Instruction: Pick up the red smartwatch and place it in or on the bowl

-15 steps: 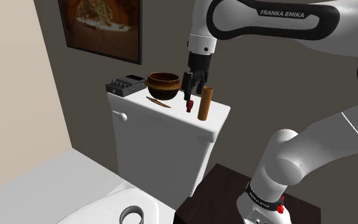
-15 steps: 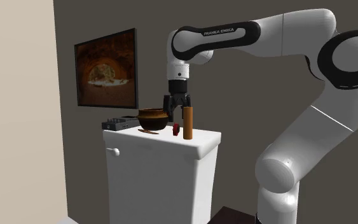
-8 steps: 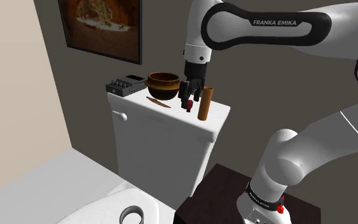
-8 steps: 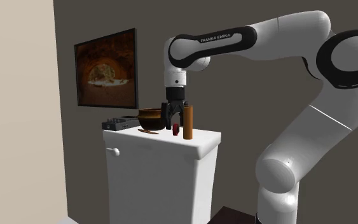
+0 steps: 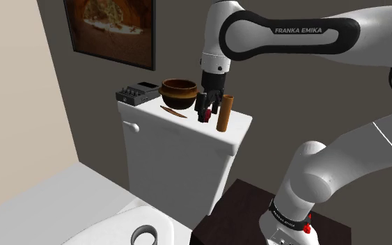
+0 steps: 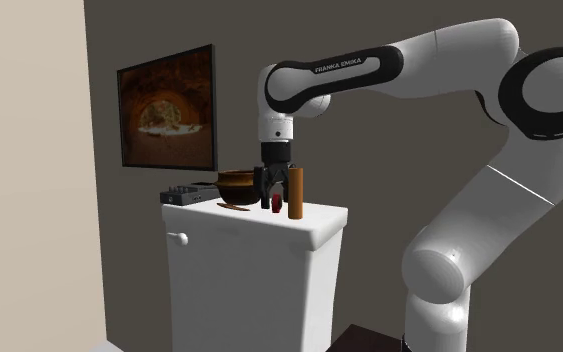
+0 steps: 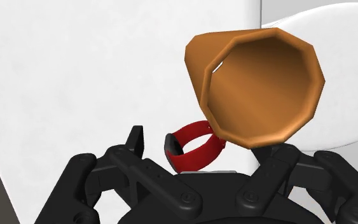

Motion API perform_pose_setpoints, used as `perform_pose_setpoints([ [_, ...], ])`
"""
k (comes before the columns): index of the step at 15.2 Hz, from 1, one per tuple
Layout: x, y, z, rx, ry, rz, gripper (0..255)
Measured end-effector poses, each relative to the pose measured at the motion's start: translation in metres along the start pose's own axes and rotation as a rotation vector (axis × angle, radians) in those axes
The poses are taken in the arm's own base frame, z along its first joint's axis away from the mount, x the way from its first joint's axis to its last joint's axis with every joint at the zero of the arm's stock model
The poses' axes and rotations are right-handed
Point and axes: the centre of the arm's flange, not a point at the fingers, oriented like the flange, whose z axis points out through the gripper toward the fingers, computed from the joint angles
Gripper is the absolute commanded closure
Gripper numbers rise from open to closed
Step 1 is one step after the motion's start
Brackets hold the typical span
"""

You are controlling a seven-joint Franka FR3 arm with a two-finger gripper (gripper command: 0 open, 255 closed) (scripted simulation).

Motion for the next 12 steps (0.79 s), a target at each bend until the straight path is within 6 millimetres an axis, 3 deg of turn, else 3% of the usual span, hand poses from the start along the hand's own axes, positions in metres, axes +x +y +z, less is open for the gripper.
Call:
perform_pose_setpoints([
  [1,0.0,0.0,0.0,0.0,0.0,0.0,255],
  [12,-0.0004,0.0003,-0.0025,0.0,0.0,0.0,255],
])
